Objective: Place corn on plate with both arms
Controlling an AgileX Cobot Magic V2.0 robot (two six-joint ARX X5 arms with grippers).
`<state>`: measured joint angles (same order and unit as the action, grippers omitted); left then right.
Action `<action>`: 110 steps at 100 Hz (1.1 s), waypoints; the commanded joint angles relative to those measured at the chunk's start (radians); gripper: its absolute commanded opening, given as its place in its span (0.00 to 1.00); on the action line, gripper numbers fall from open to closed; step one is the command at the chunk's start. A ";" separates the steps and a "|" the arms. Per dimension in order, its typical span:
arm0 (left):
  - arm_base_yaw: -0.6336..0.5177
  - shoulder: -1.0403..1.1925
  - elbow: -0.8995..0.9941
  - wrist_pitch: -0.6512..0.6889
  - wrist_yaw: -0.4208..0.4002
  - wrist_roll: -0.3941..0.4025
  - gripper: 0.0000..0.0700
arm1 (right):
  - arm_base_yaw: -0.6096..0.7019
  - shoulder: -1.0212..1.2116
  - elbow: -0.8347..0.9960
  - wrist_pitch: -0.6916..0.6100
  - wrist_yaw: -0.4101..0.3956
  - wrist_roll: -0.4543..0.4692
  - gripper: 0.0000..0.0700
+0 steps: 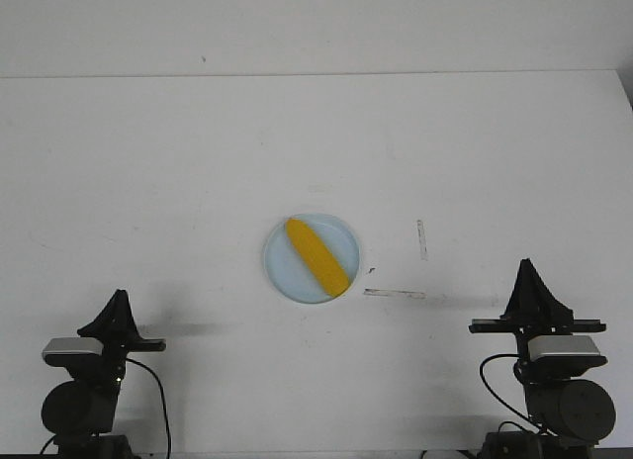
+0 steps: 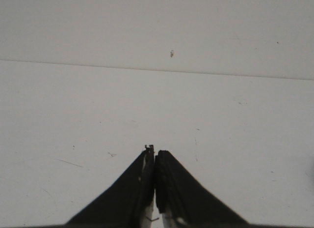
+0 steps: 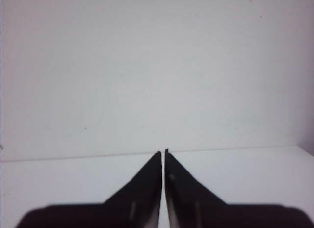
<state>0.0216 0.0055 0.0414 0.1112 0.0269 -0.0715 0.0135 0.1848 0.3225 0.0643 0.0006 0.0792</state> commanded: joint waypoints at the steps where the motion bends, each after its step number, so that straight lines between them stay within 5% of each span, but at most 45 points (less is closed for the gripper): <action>1: -0.008 -0.002 -0.020 0.037 -0.005 0.004 0.00 | 0.000 -0.002 0.004 0.010 0.000 0.009 0.01; 110: -0.008 -0.002 -0.029 0.021 -0.005 0.004 0.00 | 0.000 -0.002 0.004 0.010 0.000 0.009 0.01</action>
<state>0.0116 0.0044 0.0345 0.1196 0.0242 -0.0700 0.0135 0.1848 0.3225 0.0643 0.0002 0.0792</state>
